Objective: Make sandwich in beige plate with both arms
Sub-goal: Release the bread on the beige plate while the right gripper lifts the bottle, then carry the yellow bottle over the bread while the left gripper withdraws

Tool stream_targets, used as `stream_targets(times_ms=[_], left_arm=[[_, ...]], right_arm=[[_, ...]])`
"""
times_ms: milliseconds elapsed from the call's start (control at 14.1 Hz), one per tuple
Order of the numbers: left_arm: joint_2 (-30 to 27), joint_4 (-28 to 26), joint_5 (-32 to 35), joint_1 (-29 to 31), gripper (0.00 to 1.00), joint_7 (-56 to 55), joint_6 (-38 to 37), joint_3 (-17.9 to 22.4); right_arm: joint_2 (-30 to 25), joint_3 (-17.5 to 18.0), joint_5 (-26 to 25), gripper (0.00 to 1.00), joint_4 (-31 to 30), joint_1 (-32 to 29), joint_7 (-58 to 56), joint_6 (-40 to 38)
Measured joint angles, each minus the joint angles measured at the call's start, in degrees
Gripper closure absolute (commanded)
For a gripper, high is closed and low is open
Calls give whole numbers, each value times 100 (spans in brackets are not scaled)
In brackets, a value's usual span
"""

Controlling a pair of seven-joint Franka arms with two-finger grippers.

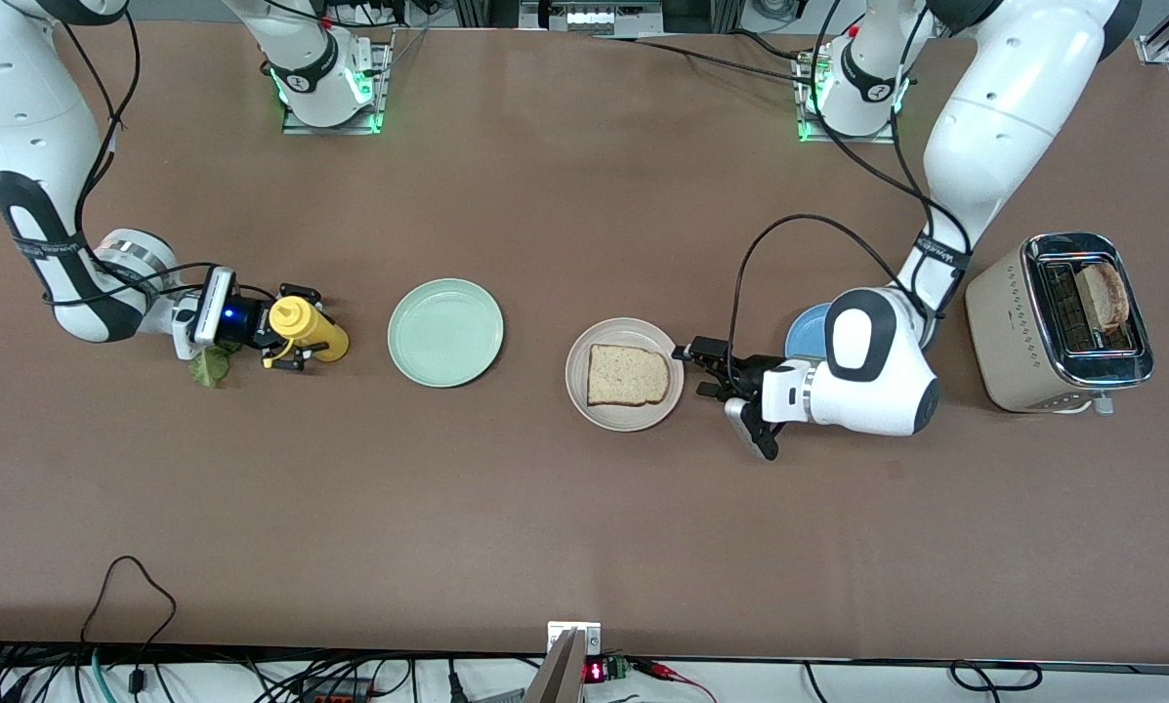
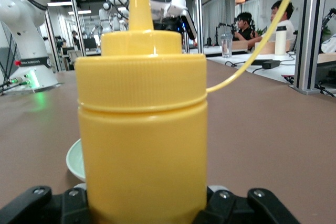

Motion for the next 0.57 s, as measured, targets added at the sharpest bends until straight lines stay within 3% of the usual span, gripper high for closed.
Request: stream_targets(times_ms=[568], left_arm=[[-848, 10, 2824, -264, 0, -2064, -679, -74]], right_arm=[[-1212, -3, -171, 68, 19, 1018, 1773, 1878]])
